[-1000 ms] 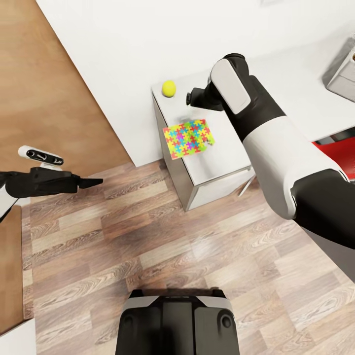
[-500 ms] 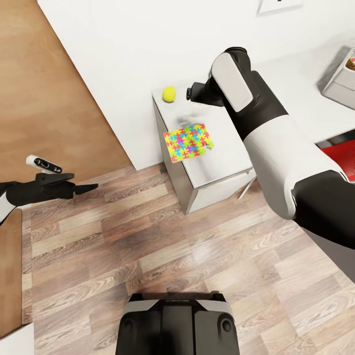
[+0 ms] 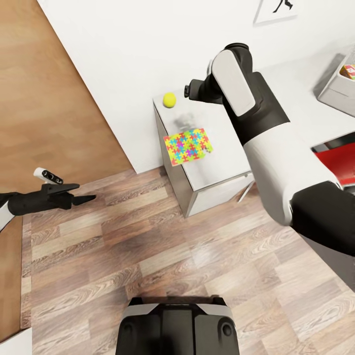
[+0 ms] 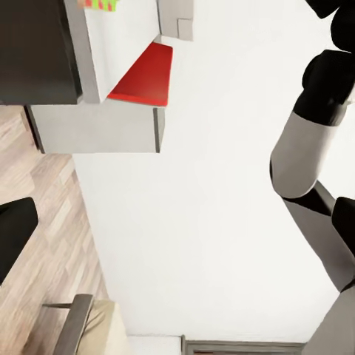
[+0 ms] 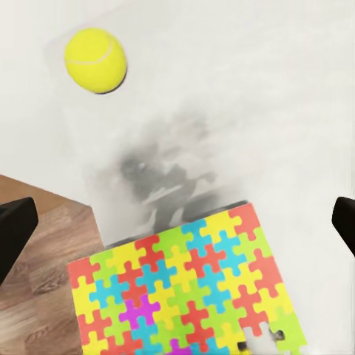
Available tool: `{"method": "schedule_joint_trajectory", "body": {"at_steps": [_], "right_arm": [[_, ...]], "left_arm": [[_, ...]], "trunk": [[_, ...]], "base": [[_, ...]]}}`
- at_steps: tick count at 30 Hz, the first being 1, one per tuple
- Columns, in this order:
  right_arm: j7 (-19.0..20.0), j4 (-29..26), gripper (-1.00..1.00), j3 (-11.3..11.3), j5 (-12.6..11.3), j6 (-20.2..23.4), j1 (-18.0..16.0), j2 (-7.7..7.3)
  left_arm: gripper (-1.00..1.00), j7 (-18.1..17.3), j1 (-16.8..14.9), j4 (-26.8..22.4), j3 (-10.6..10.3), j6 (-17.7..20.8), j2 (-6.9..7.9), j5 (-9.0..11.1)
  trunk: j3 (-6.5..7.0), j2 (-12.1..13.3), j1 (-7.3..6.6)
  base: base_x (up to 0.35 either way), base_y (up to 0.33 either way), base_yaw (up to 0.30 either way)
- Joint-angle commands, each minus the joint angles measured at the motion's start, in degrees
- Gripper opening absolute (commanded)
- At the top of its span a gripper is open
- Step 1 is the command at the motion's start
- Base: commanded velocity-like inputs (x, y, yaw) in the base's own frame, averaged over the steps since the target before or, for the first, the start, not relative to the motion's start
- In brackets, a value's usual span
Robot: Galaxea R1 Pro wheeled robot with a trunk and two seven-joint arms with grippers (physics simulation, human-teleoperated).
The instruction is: Put all the toys in the child's room - the three board games (two on the bed and one on the table), the two jigsaw puzzles on the table, and the tennis ball on the table - inside the toy box on the table in the child's room.
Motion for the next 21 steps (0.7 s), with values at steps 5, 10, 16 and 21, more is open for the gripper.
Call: {"method": "schedule_joint_trajectory", "body": {"at_steps": [5,10,16,21], "right_arm": [[-2.9,-4.4,1.00,0.0,-0.6,0.9,2.2,0.00],[-4.0,-6.3,1.00,-0.4,-0.6,1.2,4.0,0.00],[-4.6,-6.9,1.00,-0.7,-0.6,1.4,5.0,0.00],[-4.8,-8.4,1.00,-0.8,-0.6,3.1,5.8,0.00]], "left_arm": [[1.00,-0.3,0.2,2.2,-0.3,-0.7,-0.07,-0.3],[1.00,-0.4,0.7,5.5,-0.3,-3.3,-0.41,-1.7],[1.00,-0.3,0.9,10.2,-0.3,-4.2,-0.52,-3.0],[1.00,-0.2,0.9,11.9,-0.3,-6.0,-0.54,-6.8]], "trunk": [[0.39,-0.1,0.04],[0.86,-0.1,0.04],[1.42,-0.1,0.04],[1.89,-0.1,0.04]], "base": [[0.000,0.000,0.000],[0.000,0.000,0.000],[0.000,0.000,0.000],[0.000,0.000,0.000]]}}
